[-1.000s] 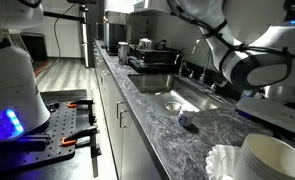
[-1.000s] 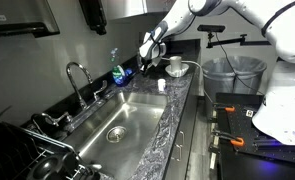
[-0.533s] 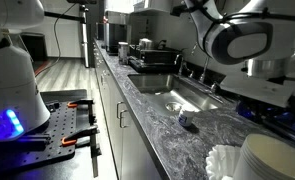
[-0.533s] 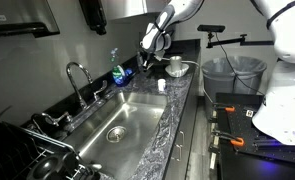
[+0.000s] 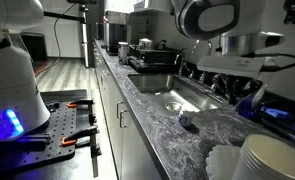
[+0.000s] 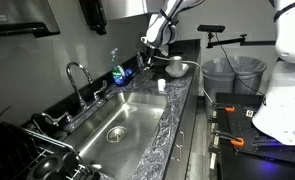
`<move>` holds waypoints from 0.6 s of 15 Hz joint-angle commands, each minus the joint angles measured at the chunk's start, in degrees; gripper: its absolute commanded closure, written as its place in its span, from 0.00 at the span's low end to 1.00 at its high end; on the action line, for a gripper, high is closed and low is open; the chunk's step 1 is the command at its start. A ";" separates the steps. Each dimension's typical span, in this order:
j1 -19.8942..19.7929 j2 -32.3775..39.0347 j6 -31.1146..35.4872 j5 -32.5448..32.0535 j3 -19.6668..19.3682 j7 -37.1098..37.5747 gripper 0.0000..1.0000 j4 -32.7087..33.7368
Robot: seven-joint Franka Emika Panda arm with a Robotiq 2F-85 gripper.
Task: Move the container to the left
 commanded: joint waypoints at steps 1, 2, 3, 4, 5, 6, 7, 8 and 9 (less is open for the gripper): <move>3.60 -6.52 0.32 0.24 -2.54 -2.94 0.60 -6.70; 4.19 -7.46 0.47 0.26 -3.24 -3.84 0.53 -7.71; 5.01 -8.31 0.39 0.21 -3.87 -4.58 0.44 -8.54; 6.35 -8.98 0.33 -0.17 -4.73 -4.22 0.37 -9.14; 7.03 -9.71 0.19 -0.06 -5.32 -4.94 0.29 -9.78; 7.84 -10.25 0.14 -0.34 -6.11 -5.10 0.22 -10.26; 8.86 -10.63 0.15 -0.73 -6.88 -5.01 0.14 -10.64; 9.79 -10.92 -0.14 -0.92 -7.50 -4.96 0.07 -10.77; 10.06 -11.21 -0.15 -0.92 -8.05 -5.85 0.01 -11.09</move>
